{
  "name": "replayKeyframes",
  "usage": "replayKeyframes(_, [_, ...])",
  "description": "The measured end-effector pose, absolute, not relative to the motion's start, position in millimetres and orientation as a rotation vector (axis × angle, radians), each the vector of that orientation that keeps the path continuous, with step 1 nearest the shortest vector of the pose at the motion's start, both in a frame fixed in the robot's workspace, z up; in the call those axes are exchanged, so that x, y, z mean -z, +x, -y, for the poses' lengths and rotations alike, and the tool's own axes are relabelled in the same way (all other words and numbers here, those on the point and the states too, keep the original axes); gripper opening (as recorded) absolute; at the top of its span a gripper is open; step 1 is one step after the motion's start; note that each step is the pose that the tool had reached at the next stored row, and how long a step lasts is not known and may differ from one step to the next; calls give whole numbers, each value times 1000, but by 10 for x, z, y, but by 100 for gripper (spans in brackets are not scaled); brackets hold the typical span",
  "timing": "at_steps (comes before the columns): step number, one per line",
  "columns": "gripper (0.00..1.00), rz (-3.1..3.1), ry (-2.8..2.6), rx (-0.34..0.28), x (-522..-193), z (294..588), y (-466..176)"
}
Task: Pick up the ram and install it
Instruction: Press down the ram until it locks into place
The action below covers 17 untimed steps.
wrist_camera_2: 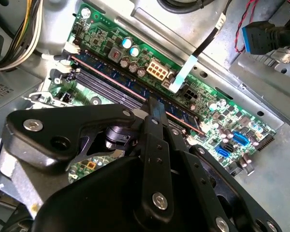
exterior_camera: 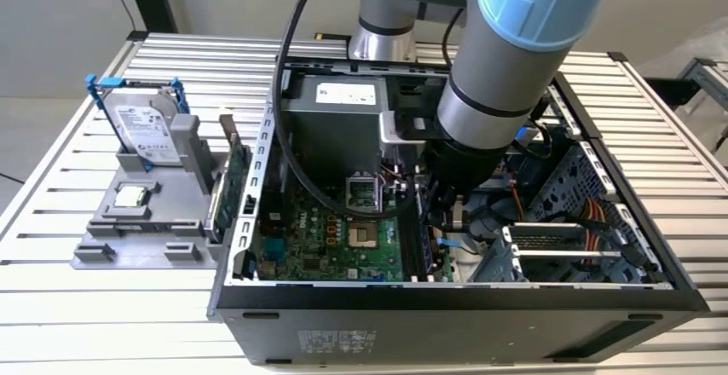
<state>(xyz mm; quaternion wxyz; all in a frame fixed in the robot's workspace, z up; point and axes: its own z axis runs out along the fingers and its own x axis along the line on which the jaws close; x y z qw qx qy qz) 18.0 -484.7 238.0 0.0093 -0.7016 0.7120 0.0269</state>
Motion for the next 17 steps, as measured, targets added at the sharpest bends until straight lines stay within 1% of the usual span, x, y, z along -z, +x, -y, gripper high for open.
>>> replayKeyframes(11, [0, -2224, -2191, -84, -2367, 4847, 180])
replayKeyframes(17, [0, -2225, -2193, -82, -2297, 4847, 180])
